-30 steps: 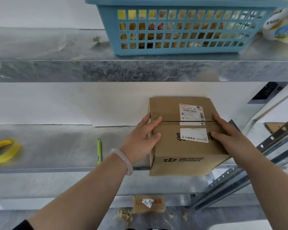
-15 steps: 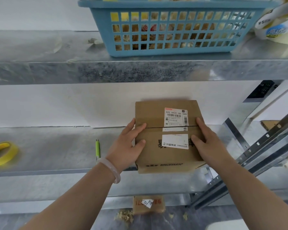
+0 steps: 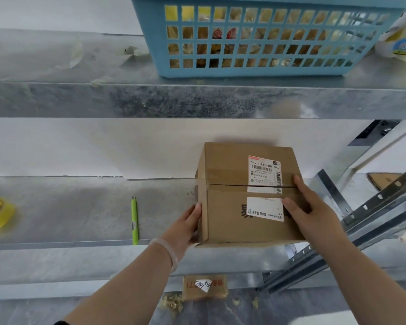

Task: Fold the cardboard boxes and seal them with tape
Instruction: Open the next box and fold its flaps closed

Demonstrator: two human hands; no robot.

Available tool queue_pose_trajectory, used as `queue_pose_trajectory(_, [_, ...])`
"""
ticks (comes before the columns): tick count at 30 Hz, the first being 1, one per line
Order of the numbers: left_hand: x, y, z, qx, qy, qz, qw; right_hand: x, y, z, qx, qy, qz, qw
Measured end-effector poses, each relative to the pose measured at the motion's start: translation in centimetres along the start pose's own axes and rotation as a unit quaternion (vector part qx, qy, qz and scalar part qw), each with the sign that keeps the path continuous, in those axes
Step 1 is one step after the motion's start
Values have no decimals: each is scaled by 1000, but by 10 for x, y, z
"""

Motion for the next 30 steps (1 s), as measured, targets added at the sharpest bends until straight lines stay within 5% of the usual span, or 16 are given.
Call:
queue_pose_trajectory(6, [3, 19, 0, -56, -46, 89, 993, -3, -11, -5, 10, 14, -10, 1000])
queue_pose_trajectory(17, [-17, 30, 4, -90, -105, 122, 983, -3, -7, -6, 57, 20, 18, 998])
queue_pose_trajectory(21, [-13, 9, 4, -37, -87, 38, 995, -1, -7, -4, 45, 15, 15, 999])
queue_pose_trajectory(23, [-12, -19, -2, 49, -21, -70, 996, -1, -6, -2, 34, 10, 11, 999])
queue_pose_trajectory(26, [-25, -64, -15, 230, 35, -248, 941, -1, 4, 4, 1, 1, 13, 1000])
queue_pose_trajectory(30, [-34, -85, -18, 300, 7, -283, 911, -5, 29, 18, -60, -40, 13, 997])
Point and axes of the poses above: each hand's wrist, its own x-axis towards the middle knuckle, its own y-axis out of the palm, z = x × y, the point moved 8 cm from there along x, towards the middle knuckle, and after that the axes turned 3 degrees about x, right-handed, at the moved point
